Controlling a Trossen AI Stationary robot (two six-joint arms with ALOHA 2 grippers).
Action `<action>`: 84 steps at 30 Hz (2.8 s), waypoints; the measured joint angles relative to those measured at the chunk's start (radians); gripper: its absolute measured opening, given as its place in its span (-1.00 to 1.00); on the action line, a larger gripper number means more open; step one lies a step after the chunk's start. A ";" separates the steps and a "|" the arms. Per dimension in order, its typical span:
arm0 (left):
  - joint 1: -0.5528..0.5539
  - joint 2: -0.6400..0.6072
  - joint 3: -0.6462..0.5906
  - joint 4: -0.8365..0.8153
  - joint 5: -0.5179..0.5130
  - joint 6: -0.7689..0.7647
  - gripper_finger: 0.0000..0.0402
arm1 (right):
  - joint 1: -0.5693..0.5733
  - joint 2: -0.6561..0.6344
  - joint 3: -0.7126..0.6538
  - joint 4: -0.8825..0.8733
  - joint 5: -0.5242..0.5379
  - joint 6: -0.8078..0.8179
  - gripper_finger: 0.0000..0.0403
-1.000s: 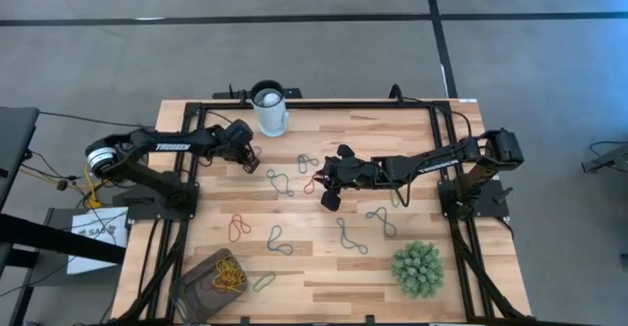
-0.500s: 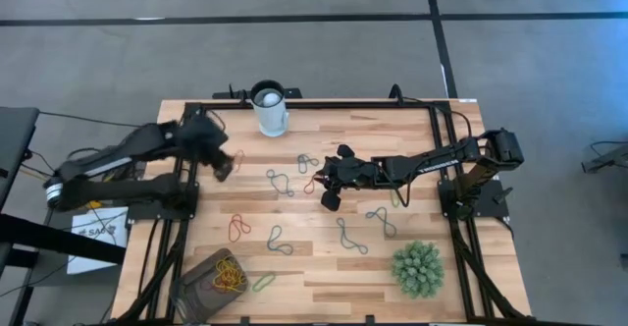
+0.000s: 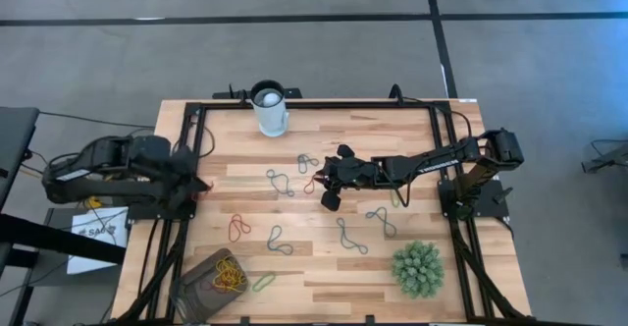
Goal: Pick and place items into bin
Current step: Put the red rubber band into the black bin
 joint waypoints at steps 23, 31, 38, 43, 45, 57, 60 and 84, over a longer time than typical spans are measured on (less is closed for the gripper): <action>-0.618 0.478 0.063 0.420 -0.286 0.266 -1.00 | -0.007 0.011 -0.013 -0.002 0.000 0.016 -0.59; -0.957 0.587 0.070 0.337 -0.539 -0.060 -1.00 | -0.002 0.011 -0.013 0.001 0.000 0.017 -0.59; -1.131 0.718 0.070 0.426 -0.501 -0.332 -1.00 | 0.001 0.011 -0.013 0.001 0.000 0.016 -0.59; -1.213 0.813 0.070 0.482 -0.477 -0.441 -1.00 | -0.007 0.011 -0.013 0.001 0.000 0.016 -0.59; -1.225 0.860 0.070 0.476 -0.490 -0.483 -1.00 | -0.012 0.011 -0.013 0.001 0.000 0.016 -0.59; -1.226 1.123 0.070 0.478 -0.475 -0.579 -1.00 | -0.013 0.010 -0.013 0.001 0.000 0.015 -0.59; -1.226 1.143 0.070 0.491 -0.460 -0.616 -1.00 | -0.013 0.010 -0.013 0.001 0.000 0.015 -0.59; -1.207 1.149 0.088 0.393 -0.400 -0.855 -0.49 | -0.039 0.010 -0.013 0.036 0.000 0.012 -0.59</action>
